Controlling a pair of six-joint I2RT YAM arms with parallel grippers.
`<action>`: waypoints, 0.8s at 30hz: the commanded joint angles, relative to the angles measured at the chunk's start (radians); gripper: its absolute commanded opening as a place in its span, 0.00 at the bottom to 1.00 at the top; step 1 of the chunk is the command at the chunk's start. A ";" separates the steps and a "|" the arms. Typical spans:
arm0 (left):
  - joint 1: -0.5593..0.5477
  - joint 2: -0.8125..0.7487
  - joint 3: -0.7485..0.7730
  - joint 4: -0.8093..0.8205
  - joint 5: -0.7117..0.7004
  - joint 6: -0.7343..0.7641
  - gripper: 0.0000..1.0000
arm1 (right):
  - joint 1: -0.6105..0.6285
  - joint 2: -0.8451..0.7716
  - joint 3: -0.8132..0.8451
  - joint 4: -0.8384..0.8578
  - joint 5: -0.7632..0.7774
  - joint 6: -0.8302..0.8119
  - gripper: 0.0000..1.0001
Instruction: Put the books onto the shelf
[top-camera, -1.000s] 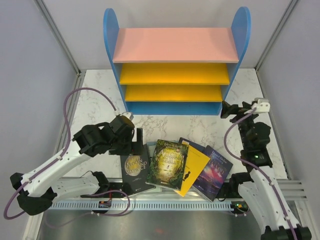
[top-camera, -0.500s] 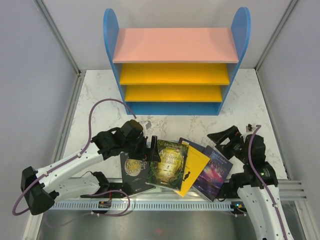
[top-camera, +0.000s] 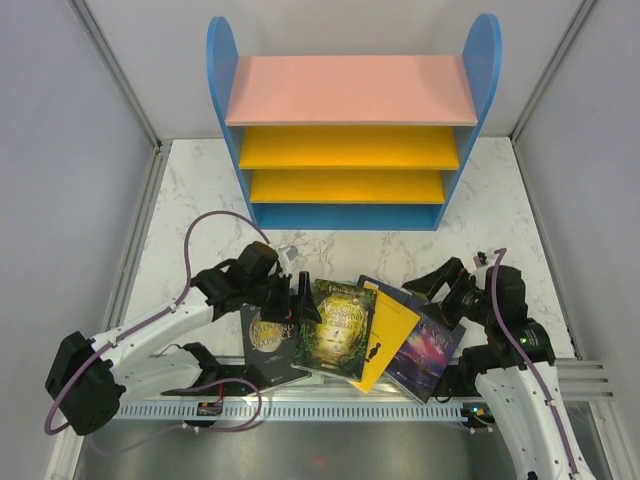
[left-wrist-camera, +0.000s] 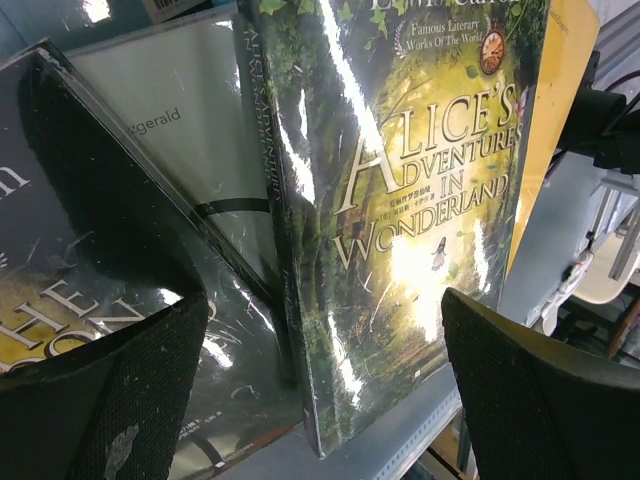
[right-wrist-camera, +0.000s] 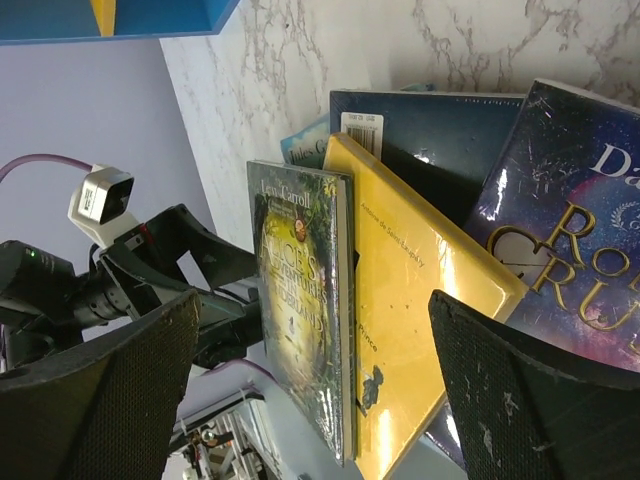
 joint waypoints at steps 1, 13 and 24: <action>0.014 -0.018 -0.050 0.141 0.123 0.003 1.00 | 0.000 0.006 -0.013 0.007 -0.047 0.012 0.97; 0.017 0.020 -0.173 0.349 0.205 -0.080 0.94 | 0.269 0.378 0.013 0.147 0.134 -0.047 0.95; 0.017 0.035 -0.217 0.443 0.214 -0.131 0.72 | 0.570 0.443 -0.106 0.412 0.257 0.180 0.93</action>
